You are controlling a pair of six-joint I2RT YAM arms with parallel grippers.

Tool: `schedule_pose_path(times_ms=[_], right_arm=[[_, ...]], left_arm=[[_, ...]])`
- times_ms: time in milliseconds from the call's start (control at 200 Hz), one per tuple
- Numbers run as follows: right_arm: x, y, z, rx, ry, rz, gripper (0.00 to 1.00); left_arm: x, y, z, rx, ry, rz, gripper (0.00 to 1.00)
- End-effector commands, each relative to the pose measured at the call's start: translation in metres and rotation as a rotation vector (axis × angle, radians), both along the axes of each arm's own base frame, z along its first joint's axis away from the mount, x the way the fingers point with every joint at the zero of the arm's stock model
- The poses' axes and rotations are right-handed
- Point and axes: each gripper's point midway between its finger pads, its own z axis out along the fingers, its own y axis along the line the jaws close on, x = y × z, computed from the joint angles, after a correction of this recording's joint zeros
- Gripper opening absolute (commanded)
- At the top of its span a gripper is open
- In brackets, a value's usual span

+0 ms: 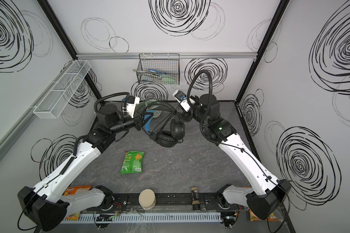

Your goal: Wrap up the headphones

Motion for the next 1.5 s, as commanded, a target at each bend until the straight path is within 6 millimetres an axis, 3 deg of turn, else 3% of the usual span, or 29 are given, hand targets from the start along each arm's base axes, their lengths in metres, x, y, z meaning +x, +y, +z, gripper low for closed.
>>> schedule_pose_path(times_ms=[0,110,275,505,685,926,1091,1266,1496], right_arm=[[-0.021,-0.034,0.091,0.339,-0.133,0.003,0.18],[-0.028,-0.028,0.092,0.299,-0.144,0.046,0.19],[-0.025,-0.038,0.093,0.253,-0.186,-0.013,0.19],[-0.023,-0.042,0.091,0.275,-0.195,-0.032,0.26],[-0.019,-0.044,0.087,0.309,-0.182,-0.029,0.21],[-0.007,-0.059,0.077,0.386,-0.146,-0.038,0.2],[-0.01,-0.051,0.064,0.459,-0.085,0.033,0.22],[-0.022,-0.035,0.06,0.519,-0.023,0.163,0.25],[-0.033,-0.03,0.05,0.605,0.056,0.235,0.28]], left_arm=[[-0.035,-0.017,-0.002,-0.02,0.016,-0.181,0.0],[-0.035,-0.024,-0.005,0.01,0.02,-0.206,0.0],[-0.042,-0.031,-0.007,0.013,0.027,-0.256,0.0],[-0.058,-0.039,0.008,-0.058,0.01,-0.338,0.0],[-0.065,-0.039,0.02,-0.142,0.016,-0.364,0.0],[-0.081,-0.035,0.057,-0.319,-0.019,-0.42,0.0],[-0.09,-0.032,0.089,-0.437,-0.051,-0.445,0.0],[-0.092,-0.041,0.103,-0.468,-0.053,-0.476,0.0],[-0.087,-0.034,0.128,-0.625,-0.058,-0.467,0.0]])
